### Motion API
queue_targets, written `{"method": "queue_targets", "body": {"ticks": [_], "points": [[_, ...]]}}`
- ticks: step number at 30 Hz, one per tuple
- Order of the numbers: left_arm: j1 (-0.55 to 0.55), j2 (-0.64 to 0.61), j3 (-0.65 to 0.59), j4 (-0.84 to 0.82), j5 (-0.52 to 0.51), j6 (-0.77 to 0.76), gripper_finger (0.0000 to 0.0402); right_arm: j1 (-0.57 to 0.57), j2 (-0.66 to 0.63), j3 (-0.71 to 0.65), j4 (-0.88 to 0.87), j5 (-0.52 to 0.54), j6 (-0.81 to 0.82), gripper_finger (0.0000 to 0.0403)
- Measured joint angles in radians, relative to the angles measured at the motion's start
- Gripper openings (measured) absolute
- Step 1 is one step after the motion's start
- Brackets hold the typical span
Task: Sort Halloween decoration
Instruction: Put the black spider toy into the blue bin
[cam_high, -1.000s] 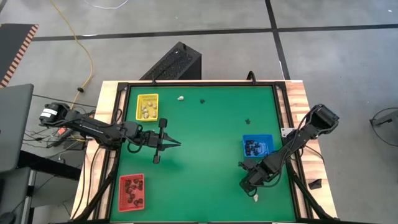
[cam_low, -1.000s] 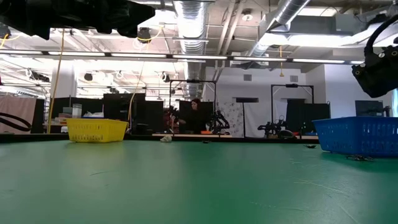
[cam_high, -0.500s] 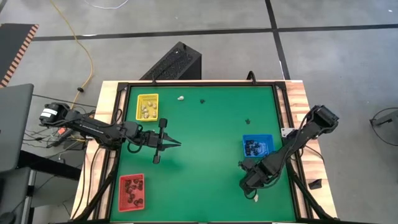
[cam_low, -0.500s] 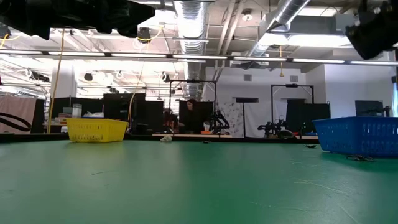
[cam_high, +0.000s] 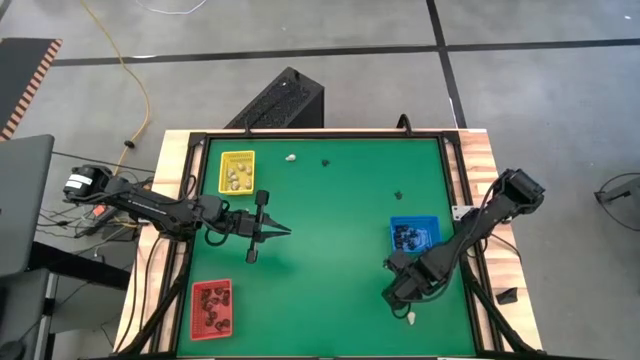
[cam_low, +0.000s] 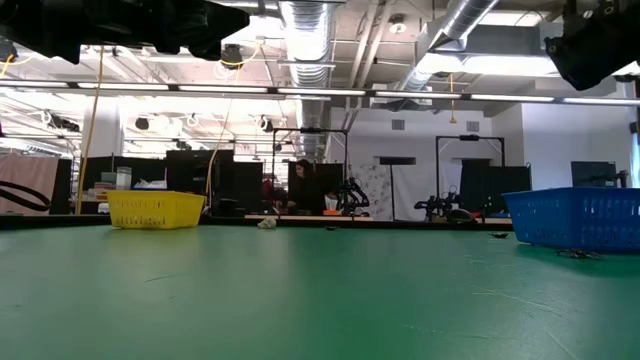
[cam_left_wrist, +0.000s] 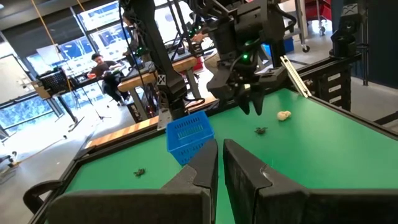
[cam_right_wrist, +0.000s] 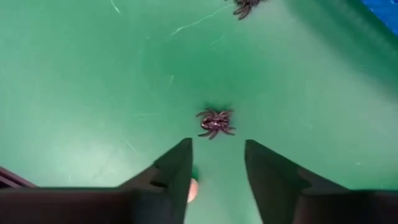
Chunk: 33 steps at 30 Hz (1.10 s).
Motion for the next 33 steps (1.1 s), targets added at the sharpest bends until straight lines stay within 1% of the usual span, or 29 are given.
{"method": "queue_targets", "body": {"ticks": [4,7,13,19,22,25,29,33], "points": [[0.0,0.0,0.0,0.0,0.0,-0.001,0.0015,0.017,0.0,0.0,0.008,0.039,0.004,0.0222],[0.0,0.0,0.0,0.0,0.0,-0.001,0.0015,0.037,0.0,0.0,0.012,0.077,0.019,0.0237],[0.0,0.0,0.0,0.0,0.0,-0.004,0.0015,0.08,0.0,0.0,0.007,0.165,0.119,0.0237],[0.0,0.0,0.0,0.0,0.0,-0.004,0.0015,0.097,0.0,-0.003,0.002,0.237,0.353,0.0229],[0.0,0.0,0.0,0.0,0.0,-0.004,0.0015,0.098,0.003,-0.026,0.01,0.239,0.449,0.0226],[-0.001,0.0,0.0,0.0,0.0,-0.006,0.0015,0.104,0.034,-0.045,0.014,0.23,0.49,0.0224],[-0.002,0.0,0.0,-0.001,0.017,-0.008,0.0015,0.112,0.086,-0.051,0.034,0.186,0.525,0.0224],[-0.002,0.0,0.0,0.0,0.026,-0.003,0.0015,0.116,0.137,-0.051,0.112,0.175,0.527,0.0224]]}}
